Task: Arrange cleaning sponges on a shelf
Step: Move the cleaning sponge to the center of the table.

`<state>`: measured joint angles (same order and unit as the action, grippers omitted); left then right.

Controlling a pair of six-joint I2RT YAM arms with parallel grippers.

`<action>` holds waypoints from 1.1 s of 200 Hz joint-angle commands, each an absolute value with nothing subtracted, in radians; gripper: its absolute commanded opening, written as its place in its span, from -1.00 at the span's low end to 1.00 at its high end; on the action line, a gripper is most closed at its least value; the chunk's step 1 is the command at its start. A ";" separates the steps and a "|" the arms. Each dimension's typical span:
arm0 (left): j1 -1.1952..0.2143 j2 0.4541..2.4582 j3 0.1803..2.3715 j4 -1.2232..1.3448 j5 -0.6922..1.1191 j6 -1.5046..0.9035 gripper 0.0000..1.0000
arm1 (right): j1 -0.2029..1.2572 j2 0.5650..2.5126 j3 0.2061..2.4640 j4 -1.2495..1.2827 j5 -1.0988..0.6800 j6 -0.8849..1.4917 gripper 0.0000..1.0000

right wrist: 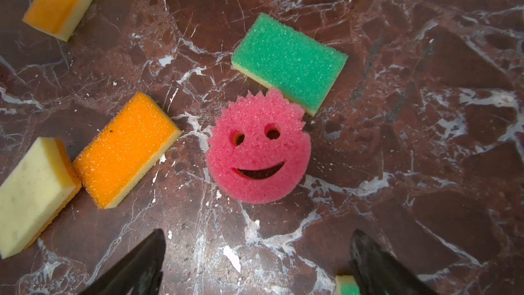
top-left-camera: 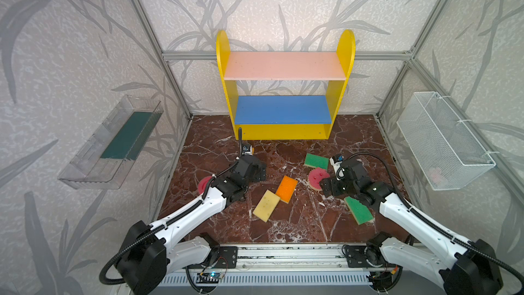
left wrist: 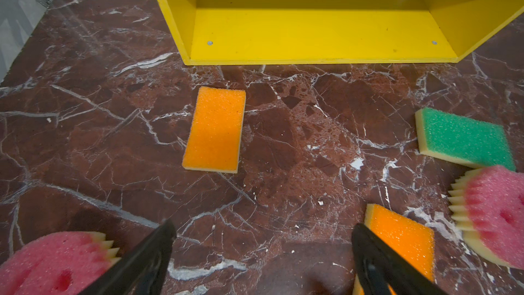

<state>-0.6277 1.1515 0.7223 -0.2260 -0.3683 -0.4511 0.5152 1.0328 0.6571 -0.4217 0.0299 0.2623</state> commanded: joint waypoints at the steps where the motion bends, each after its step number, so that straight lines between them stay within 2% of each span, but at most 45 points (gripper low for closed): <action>1: -0.634 1.140 0.680 -0.221 -0.420 -0.521 0.98 | 0.526 1.053 0.649 -0.450 0.036 0.273 0.98; 69: -0.636 1.166 0.606 -0.183 -0.374 -0.545 0.98 | 0.551 1.214 0.696 -0.455 0.035 0.310 0.98; 113: -0.634 1.163 0.560 -0.129 -0.359 -0.548 0.98 | 0.553 1.303 0.758 -0.481 0.104 0.342 1.00; 147: -0.634 1.170 0.554 -0.108 -0.343 -0.550 0.97 | 0.499 1.335 0.790 -0.493 0.100 0.395 0.56; 187: -0.634 1.170 0.555 -0.099 -0.337 -0.536 0.98 | 0.451 1.392 0.829 -0.486 0.067 0.397 0.42; 199: -0.634 1.172 0.557 -0.096 -0.330 -0.534 0.97 | 0.448 1.414 0.841 -0.480 0.050 0.394 0.42; 220: -0.634 1.180 0.565 -0.092 -0.320 -0.533 0.97 | 0.448 1.454 0.867 -0.485 0.037 0.391 0.59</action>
